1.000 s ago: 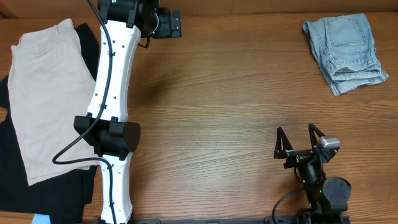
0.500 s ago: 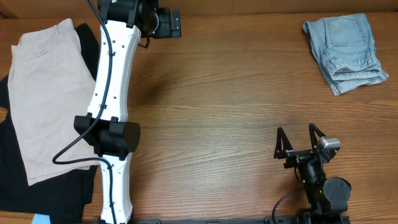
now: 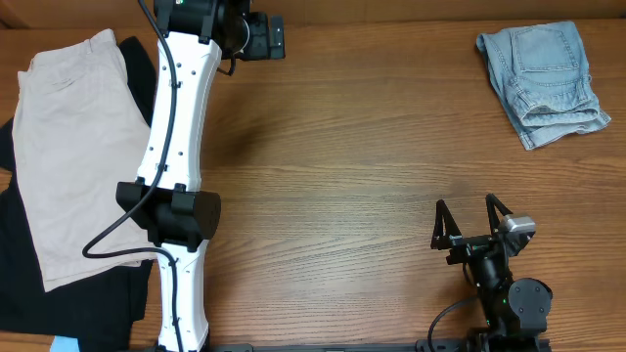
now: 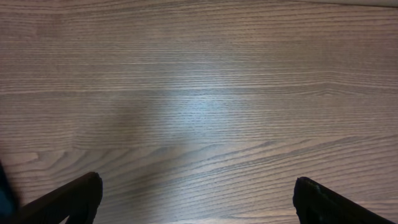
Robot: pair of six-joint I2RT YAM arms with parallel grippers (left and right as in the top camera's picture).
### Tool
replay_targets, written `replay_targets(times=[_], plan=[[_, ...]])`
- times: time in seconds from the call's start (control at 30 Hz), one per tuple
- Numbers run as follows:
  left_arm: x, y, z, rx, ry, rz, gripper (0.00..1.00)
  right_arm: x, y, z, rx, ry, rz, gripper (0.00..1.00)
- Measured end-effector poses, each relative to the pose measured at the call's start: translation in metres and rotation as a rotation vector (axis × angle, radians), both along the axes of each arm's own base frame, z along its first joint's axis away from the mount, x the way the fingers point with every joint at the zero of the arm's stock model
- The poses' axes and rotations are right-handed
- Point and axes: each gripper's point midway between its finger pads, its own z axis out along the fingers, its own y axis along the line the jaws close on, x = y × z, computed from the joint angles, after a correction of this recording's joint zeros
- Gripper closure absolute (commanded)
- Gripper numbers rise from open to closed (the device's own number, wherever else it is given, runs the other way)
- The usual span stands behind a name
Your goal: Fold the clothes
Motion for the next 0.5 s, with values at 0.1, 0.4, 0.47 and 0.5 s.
replay_targets(times=[0.1,0.4,0.47,0.5], plan=[[0.0,0.0,0.0,0.0,0.0,-0.001,0.0,0.0,0.0,0.0,0.0,0.0,0.0,0.0],[-0.011,-0.025,0.004,0.014,-0.003,-0.048,0.0,0.0,0.0,0.0,0.0,-0.001,0.0,0.0],[-0.022,-0.03,0.008,0.031,0.0,-0.059,0.0,0.0,0.0,0.0,0.0,0.0,0.0,0.0],[-0.027,-0.029,0.012,0.041,-0.004,-0.061,0.0,0.0,0.0,0.0,0.0,-0.001,0.0,0.0]])
